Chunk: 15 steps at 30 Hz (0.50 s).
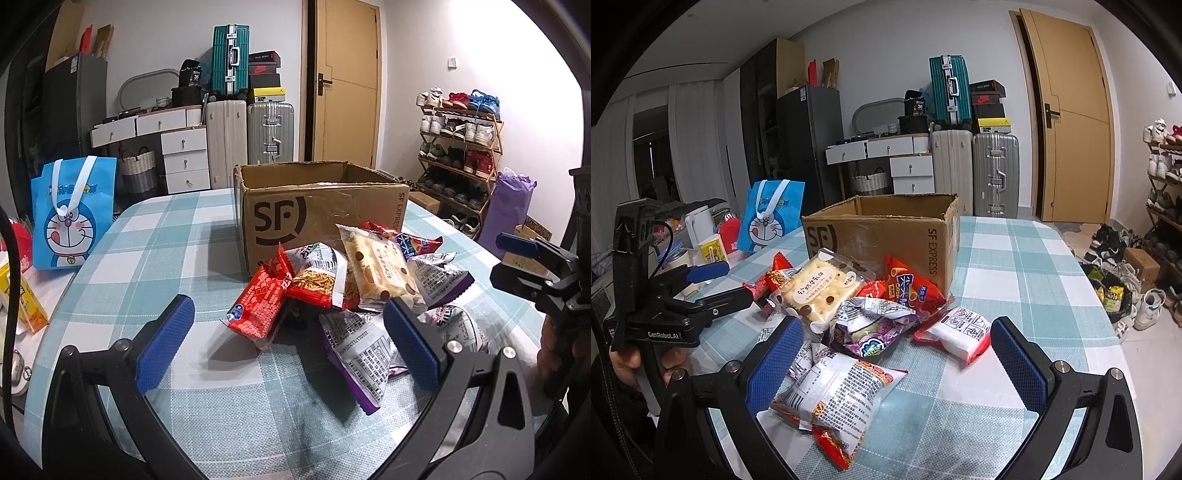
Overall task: Organize snacks
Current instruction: 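Lower both grippers onto the snack pile and close on packets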
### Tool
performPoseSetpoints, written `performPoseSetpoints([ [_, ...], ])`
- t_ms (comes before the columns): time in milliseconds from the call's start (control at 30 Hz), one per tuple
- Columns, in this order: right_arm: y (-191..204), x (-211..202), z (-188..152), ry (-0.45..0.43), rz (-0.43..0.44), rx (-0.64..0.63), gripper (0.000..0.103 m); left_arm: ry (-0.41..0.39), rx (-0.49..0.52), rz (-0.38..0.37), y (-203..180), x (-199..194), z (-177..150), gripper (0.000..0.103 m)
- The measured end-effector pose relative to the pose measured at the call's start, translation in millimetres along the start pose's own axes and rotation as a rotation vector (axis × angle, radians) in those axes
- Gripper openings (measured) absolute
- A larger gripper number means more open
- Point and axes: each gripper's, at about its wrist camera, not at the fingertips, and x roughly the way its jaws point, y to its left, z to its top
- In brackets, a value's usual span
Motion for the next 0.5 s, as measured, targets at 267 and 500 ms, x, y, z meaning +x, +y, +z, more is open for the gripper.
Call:
performPoseSetpoints([
  [267,4,7,1,0.038,-0.005,-0.014,0.103,0.050,0.026,-0.007,-7,7,0,0.102],
  [500,11,11,1,0.134,-0.010,-0.018,0.103,0.120,0.048,-0.073,-16,15,-4,0.102],
])
